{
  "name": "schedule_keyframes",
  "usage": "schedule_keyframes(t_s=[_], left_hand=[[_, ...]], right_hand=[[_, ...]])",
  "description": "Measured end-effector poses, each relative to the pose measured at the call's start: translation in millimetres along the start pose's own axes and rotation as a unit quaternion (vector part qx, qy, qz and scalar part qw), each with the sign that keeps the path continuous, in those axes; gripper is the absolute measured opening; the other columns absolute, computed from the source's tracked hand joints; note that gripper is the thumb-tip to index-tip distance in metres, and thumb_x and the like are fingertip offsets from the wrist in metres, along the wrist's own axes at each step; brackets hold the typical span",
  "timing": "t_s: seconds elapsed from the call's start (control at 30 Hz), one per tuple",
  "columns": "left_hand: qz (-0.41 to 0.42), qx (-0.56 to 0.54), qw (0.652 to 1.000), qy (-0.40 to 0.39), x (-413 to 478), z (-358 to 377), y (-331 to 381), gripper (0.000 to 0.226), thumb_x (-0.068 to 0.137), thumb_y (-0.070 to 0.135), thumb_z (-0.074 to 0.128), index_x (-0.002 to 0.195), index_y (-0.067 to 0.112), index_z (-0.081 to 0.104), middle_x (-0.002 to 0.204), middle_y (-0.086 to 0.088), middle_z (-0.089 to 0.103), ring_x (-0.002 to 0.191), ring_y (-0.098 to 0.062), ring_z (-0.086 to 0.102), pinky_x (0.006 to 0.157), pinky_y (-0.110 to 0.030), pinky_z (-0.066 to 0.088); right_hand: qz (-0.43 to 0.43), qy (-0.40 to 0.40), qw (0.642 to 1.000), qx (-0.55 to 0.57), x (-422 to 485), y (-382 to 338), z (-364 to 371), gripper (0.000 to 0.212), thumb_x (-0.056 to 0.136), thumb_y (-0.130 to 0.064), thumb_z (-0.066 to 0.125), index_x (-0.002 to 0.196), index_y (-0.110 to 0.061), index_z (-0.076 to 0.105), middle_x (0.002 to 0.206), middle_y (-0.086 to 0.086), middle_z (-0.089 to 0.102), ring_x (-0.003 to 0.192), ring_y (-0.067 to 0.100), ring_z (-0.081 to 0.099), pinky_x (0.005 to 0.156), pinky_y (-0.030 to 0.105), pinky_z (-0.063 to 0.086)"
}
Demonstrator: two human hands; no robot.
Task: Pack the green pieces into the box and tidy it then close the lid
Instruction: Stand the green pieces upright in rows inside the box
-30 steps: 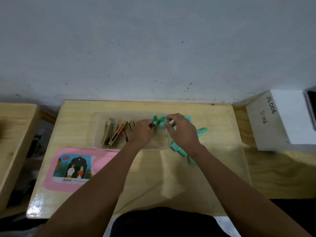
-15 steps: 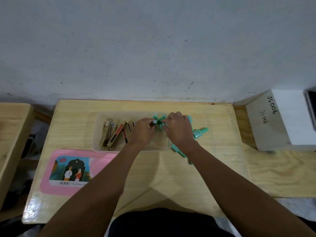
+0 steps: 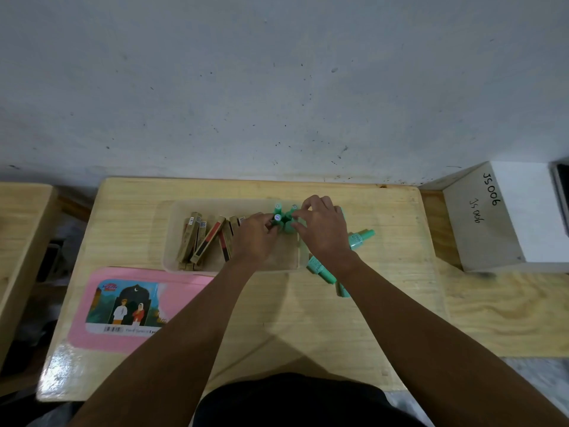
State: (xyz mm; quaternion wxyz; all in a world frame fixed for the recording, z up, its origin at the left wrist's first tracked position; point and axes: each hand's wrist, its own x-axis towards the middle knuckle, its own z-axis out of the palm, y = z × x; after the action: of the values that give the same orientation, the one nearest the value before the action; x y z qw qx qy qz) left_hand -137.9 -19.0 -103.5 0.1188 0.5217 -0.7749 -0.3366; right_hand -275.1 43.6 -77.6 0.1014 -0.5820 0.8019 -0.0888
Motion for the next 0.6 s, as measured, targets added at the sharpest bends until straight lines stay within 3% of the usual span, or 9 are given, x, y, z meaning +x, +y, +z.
schedule_keyframes(t_s=[0.37, 0.6], left_hand=[[0.000, -0.004, 1.000, 0.002, 1, 0, -3, 0.024, 0.087, 0.020, 0.063, 0.110, 0.017, 0.070, 0.096, -0.006, 0.069, 0.082, -0.020, 0.059, 0.065, -0.027, 0.041], [-0.005, 0.001, 1.000, 0.004, -1, -2, -3, 0.027, 0.089, 0.025, 0.062, 0.114, 0.018, 0.069, 0.101, -0.005, 0.070, 0.085, -0.019, 0.061, 0.065, -0.025, 0.036]], right_hand=[[-0.011, -0.019, 0.999, 0.025, 1, 8, -3, 0.037, 0.090, -0.037, 0.063, 0.125, -0.025, 0.065, 0.118, 0.001, 0.053, 0.114, 0.022, 0.044, 0.089, 0.036, 0.038], [0.000, -0.011, 0.999, 0.043, -3, 13, -2, 0.028, 0.090, -0.038, 0.063, 0.114, -0.024, 0.069, 0.115, 0.000, 0.054, 0.111, 0.020, 0.046, 0.086, 0.035, 0.039]])
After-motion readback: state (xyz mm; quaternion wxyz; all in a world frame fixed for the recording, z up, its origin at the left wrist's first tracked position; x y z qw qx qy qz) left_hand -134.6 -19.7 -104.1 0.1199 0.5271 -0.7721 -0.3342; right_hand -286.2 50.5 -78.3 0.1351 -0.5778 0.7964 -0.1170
